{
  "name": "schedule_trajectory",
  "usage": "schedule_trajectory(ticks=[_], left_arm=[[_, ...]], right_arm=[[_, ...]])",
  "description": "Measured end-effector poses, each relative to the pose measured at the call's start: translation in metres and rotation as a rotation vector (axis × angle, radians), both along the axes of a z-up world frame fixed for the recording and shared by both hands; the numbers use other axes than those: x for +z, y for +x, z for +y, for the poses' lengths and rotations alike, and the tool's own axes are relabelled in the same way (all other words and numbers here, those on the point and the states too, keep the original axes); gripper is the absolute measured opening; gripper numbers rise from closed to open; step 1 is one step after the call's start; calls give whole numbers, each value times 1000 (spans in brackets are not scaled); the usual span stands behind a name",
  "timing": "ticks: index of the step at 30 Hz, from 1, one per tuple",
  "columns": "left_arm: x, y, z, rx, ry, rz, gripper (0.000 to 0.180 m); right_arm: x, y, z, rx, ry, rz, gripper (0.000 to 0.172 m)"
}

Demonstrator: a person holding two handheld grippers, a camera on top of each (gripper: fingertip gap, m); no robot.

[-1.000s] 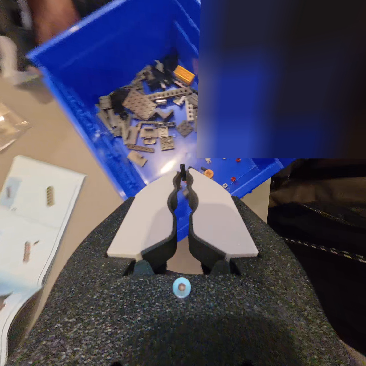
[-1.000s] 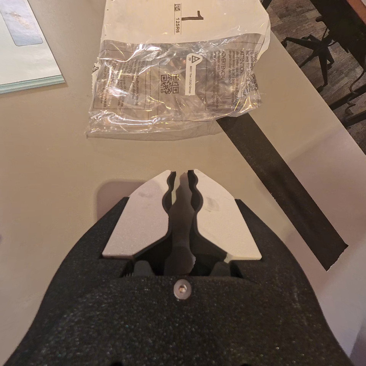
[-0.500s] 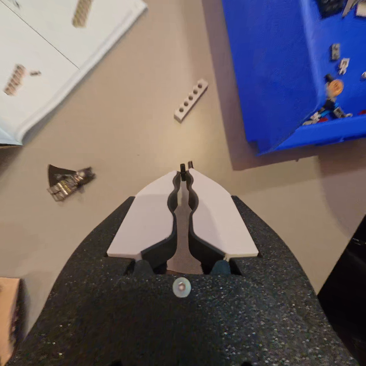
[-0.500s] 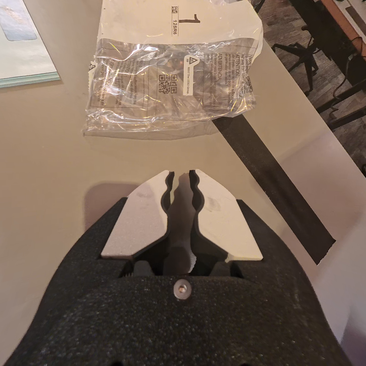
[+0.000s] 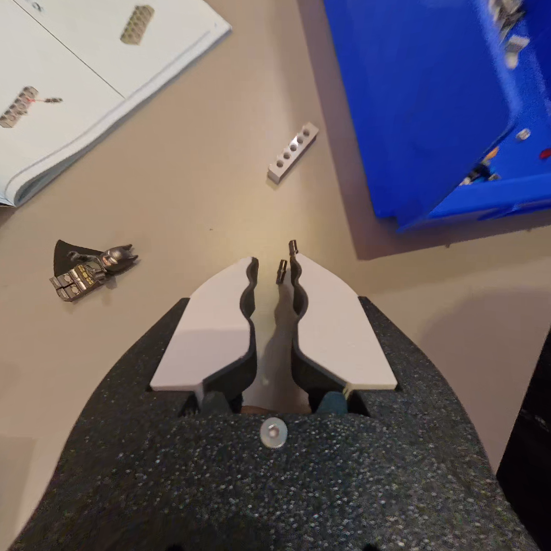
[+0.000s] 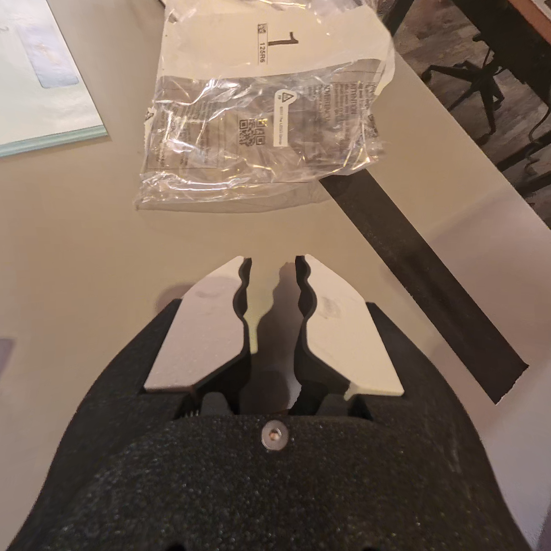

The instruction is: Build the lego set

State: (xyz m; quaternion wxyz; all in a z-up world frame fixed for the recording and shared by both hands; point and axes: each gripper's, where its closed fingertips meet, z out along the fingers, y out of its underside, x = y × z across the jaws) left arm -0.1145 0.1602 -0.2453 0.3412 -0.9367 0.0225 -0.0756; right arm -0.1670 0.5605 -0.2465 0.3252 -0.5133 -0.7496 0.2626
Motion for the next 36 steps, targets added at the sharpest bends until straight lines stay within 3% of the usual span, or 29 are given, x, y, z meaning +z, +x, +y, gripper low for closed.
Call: schedule_trajectory(ticks=[4, 7, 12, 13, 18, 19, 22, 28, 31, 36], left_arm=[[11, -6, 3, 24, 77, 0, 23], [10, -13, 1, 35, 92, 38, 23], [2, -31, 0, 118, 88, 75, 23], [3, -31, 0, 121, 97, 71, 23], [13, -28, 0, 107, 139, 74, 23], [13, -28, -1, 105, 139, 76, 23], [12, -29, -3, 108, 138, 78, 23], [14, -33, -5, 128, 155, 74, 23], [16, -36, -4, 147, 174, 72, 23], [16, -45, -5, 190, 184, 47, 23]], right_arm=[[6, 23, 23, -40, 37, -111, 36], [41, 54, 24, -51, -10, -154, 39], [127, 116, -56, 181, -307, -157, 44], [124, 130, -69, 210, -276, -217, 45], [53, 191, -83, 194, 56, -642, 53], [44, 195, -80, 169, 76, -689, 58], [32, 192, -48, 66, 231, -753, 52], [41, 159, 39, -157, 458, -703, 57], [54, 142, 79, -283, 573, -641, 50], [115, 133, 76, -377, 663, -512, 43]])
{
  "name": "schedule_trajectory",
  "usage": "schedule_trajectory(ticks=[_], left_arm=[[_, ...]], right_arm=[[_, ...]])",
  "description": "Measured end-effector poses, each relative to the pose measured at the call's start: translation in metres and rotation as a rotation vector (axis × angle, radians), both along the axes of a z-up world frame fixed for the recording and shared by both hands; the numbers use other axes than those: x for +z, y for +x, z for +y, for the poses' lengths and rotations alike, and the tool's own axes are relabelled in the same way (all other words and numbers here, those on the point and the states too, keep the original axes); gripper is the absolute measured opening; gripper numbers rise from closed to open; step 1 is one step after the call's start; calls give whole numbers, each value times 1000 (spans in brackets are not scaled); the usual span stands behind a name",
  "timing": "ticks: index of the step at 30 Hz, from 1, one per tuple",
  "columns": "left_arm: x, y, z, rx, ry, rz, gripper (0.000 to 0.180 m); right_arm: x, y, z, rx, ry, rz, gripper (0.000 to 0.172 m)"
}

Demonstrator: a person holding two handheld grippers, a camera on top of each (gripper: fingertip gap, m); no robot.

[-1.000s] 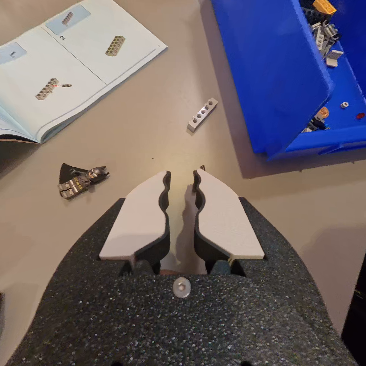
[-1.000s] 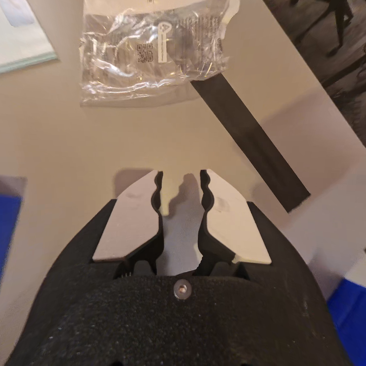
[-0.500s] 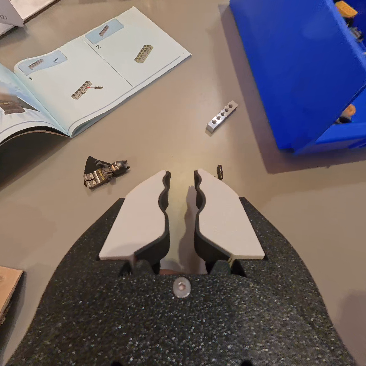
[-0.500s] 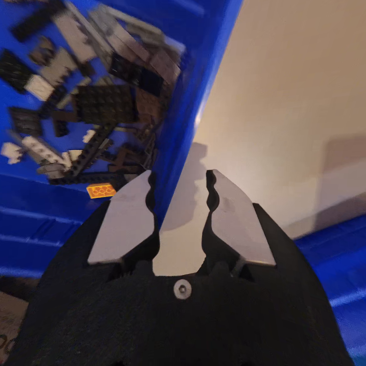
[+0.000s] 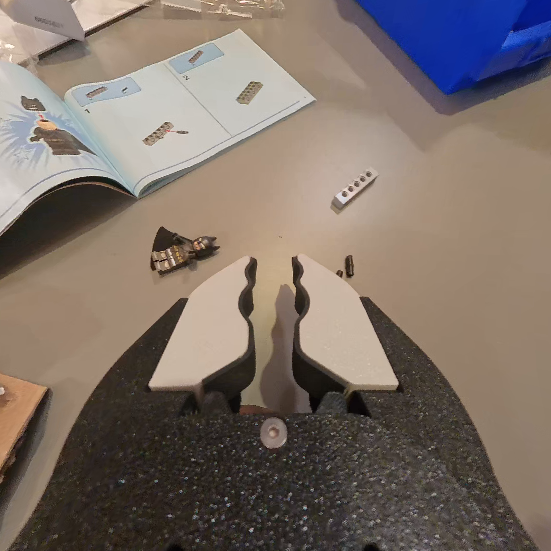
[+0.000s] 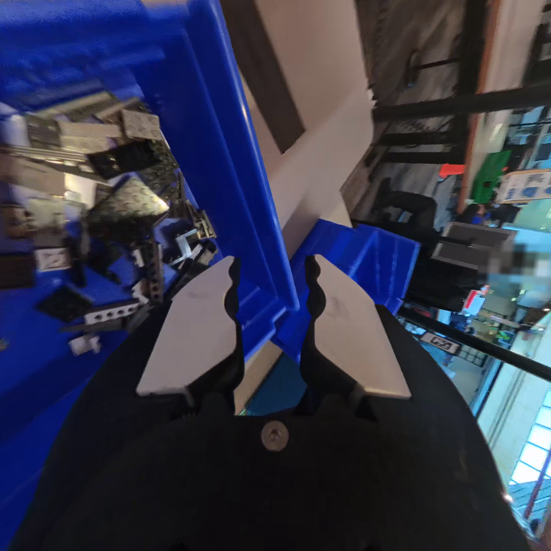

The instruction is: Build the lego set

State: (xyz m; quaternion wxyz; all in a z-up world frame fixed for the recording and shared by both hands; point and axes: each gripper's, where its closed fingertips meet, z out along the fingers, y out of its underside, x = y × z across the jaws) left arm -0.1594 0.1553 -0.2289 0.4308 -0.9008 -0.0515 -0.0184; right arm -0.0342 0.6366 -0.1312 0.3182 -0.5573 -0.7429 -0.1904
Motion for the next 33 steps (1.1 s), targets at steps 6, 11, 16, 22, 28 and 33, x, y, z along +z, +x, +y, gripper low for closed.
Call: schedule_trajectory(ticks=[6, 11, 16, 22, 28, 33], left_arm=[[-1, -13, 0, 64, 1, -23, 23], [-7, -28, -4, 125, -7, -45, 23], [-2, -45, -14, 191, 27, -60, 23], [-2, -50, -20, 212, 24, -43, 23], [2, -49, -20, 198, 27, -30, 23], [4, -50, -22, 198, 25, -7, 23]], right_arm=[[54, -24, -144, 234, 126, -185, 33], [58, -60, -285, 550, 435, -588, 36], [51, -99, -406, 782, 603, -647, 37], [37, -105, -469, 907, 691, -688, 33], [24, -109, -490, 954, 714, -729, 34], [9, -105, -498, 990, 571, -781, 37]])
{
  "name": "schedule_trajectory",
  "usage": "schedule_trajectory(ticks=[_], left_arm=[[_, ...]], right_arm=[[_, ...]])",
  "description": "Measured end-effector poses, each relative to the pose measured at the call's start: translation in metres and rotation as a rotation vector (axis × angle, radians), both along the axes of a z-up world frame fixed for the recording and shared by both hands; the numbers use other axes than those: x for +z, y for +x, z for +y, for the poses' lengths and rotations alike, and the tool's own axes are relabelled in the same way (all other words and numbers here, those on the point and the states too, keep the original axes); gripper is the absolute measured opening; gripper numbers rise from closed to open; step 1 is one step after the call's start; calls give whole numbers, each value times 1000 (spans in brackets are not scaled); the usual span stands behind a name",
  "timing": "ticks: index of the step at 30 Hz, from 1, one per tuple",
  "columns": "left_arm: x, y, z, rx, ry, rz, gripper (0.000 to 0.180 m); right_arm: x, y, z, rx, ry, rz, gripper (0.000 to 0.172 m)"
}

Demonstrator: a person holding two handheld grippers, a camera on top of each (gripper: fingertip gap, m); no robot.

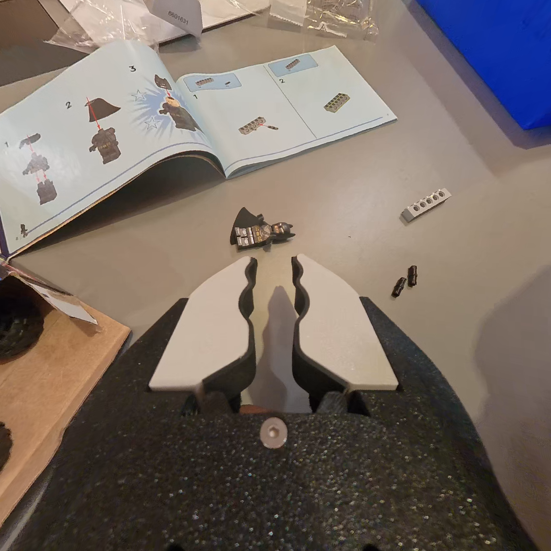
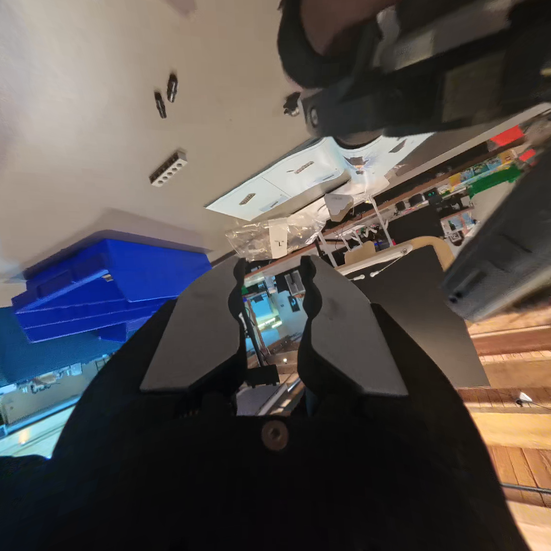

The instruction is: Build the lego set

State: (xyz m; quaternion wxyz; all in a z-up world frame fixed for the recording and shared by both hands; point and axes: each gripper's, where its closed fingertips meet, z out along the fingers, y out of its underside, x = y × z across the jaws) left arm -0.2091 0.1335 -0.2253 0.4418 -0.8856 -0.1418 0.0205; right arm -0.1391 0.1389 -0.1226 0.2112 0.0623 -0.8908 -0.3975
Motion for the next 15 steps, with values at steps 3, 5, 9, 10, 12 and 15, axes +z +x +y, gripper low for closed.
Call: schedule_trajectory(ticks=[3, 5, 9, 10, 12, 15], left_arm=[[-1, 0, 0, 1, -1, -5, 23], [-3, 0, 1, 0, -8, -5, 23], [-10, 1, 2, -6, -29, -15, 23], [-11, 2, 2, -7, -34, -14, 23], [-11, 2, 3, -12, -36, -11, 23], [-12, 3, 4, -14, -35, -16, 23]], right_arm=[[7, 10, -28, 59, -97, -8, 36], [9, 17, -47, 125, -139, 2, 36], [3, 24, -70, 222, -140, 44, 37], [-1, 26, -74, 235, -139, 49, 36], [-12, 33, -84, 277, -145, 51, 38], [-38, 44, -81, 251, -200, -65, 36]])
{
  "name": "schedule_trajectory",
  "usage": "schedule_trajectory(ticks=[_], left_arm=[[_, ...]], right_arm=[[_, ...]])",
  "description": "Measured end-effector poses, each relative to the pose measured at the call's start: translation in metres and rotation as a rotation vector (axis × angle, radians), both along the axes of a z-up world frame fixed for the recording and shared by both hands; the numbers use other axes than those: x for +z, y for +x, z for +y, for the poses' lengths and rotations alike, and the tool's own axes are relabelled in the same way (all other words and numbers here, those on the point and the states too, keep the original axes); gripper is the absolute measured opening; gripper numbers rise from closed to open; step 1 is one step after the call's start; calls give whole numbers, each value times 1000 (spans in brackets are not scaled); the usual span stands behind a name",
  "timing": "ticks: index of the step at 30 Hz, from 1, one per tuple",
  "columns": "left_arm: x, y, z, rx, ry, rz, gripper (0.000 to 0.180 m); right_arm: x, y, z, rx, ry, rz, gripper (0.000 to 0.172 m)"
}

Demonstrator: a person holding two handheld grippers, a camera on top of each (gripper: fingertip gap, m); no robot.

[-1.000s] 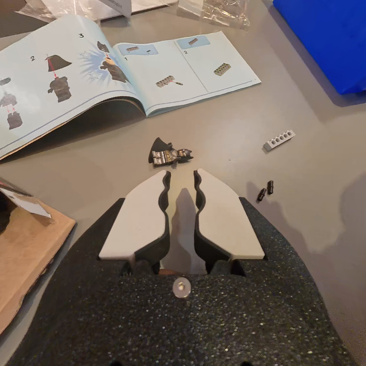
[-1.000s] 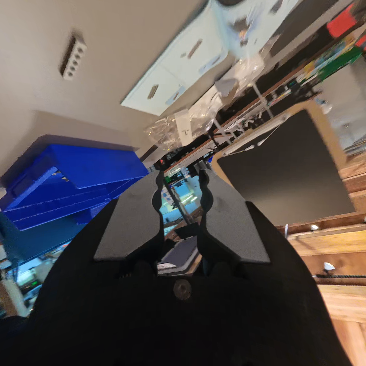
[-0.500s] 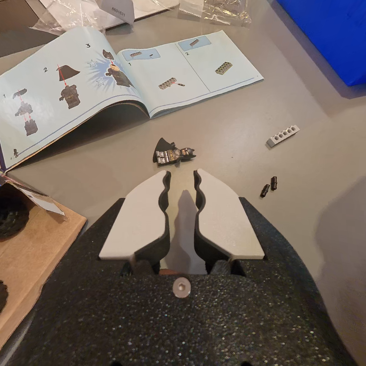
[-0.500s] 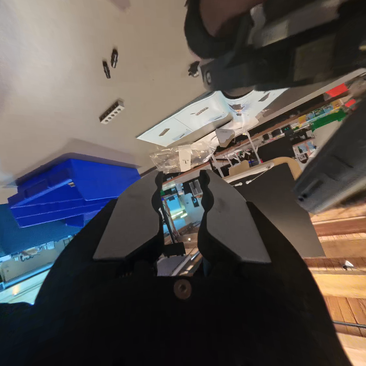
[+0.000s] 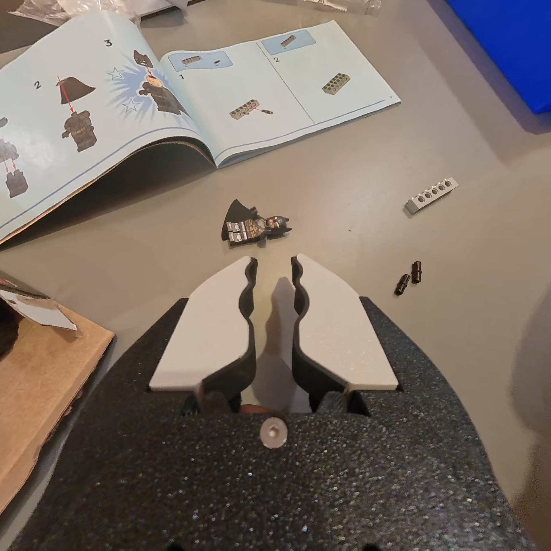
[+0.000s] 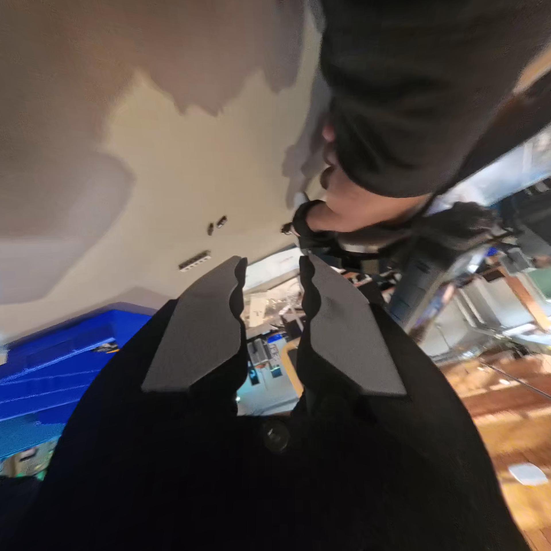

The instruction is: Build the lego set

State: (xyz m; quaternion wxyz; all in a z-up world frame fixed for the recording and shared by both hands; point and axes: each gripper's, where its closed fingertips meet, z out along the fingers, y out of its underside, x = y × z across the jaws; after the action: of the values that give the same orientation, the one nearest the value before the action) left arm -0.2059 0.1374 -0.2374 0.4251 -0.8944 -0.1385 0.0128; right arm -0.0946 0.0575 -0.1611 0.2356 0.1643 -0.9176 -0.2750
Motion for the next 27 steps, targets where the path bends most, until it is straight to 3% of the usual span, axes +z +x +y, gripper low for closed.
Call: schedule_trajectory(ticks=[6, 9, 14, 17, 20, 24, 27], left_arm=[[-4, 0, 1, 0, -12, 4, 23], [-6, 1, 1, -5, -21, 4, 23], [-5, 0, 1, -5, -10, -3, 23], [-3, -2, 0, -4, 0, 3, 23], [0, -1, 2, -7, 23, -5, 23], [1, 2, 3, -20, 29, -10, 22], [3, 7, 7, -48, 39, -1, 23]], right_arm=[[11, -45, 67, -214, 123, 70, 39], [19, -49, 66, -179, 174, 109, 38], [2, -54, 57, -143, 143, 117, 38], [-5, -57, 52, -194, -45, 79, 37], [8, -77, 71, -335, -308, 82, 37], [22, -109, 149, -610, -582, 145, 38], [6, -112, 203, -795, -729, 177, 38]])
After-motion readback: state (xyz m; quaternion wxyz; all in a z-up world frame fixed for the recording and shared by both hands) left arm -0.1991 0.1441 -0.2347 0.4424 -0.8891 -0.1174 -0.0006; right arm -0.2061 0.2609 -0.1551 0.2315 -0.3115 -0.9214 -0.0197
